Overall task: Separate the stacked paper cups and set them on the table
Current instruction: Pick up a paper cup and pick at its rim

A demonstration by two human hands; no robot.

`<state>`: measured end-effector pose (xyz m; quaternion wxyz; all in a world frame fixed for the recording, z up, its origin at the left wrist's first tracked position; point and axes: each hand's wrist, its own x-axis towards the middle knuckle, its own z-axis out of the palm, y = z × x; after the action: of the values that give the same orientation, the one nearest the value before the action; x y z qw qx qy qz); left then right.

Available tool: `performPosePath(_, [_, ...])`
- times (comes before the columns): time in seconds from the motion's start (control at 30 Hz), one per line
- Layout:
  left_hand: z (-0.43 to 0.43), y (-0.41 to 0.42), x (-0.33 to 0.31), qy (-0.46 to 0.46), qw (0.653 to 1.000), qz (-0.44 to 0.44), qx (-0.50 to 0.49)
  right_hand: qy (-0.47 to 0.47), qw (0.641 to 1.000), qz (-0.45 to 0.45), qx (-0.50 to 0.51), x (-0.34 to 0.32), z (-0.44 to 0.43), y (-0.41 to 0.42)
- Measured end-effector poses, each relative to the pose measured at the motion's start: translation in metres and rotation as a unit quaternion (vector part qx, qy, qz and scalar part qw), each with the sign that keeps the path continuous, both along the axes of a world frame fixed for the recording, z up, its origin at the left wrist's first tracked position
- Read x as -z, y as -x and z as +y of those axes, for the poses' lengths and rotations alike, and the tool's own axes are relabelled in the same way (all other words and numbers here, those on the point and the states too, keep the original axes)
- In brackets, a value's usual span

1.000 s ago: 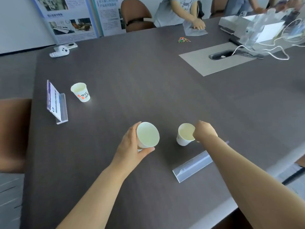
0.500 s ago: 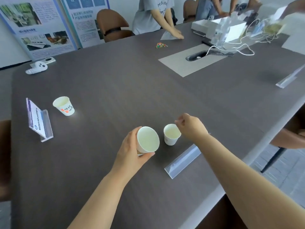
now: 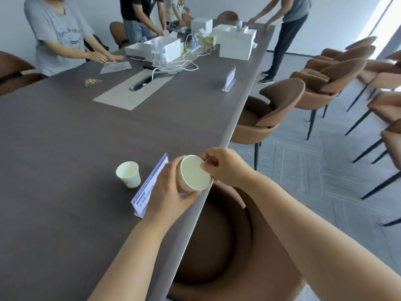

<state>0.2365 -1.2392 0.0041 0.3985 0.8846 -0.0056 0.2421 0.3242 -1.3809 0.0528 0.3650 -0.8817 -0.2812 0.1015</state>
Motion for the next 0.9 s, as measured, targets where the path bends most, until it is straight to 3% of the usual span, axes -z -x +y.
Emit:
performPosePath(0.2, [-0.134,-0.056,0.000,-0.027,0.999,-0.015,0.044,-0.028,0.998,-0.005,0.056,0.010,-0.145,-0.045])
performPosePath(0.47, [-0.297,-0.126,0.006,-0.036,0.999,0.013,-0.014,-0.032,0.999,0.025,0.017,0.019,-0.304,-0.123])
performPosePath(0.9, [-0.349,-0.253,0.021,-0.038,0.998,0.018,-0.057,-0.072,0.997,0.039,-0.011,0.044,-0.343,-0.252])
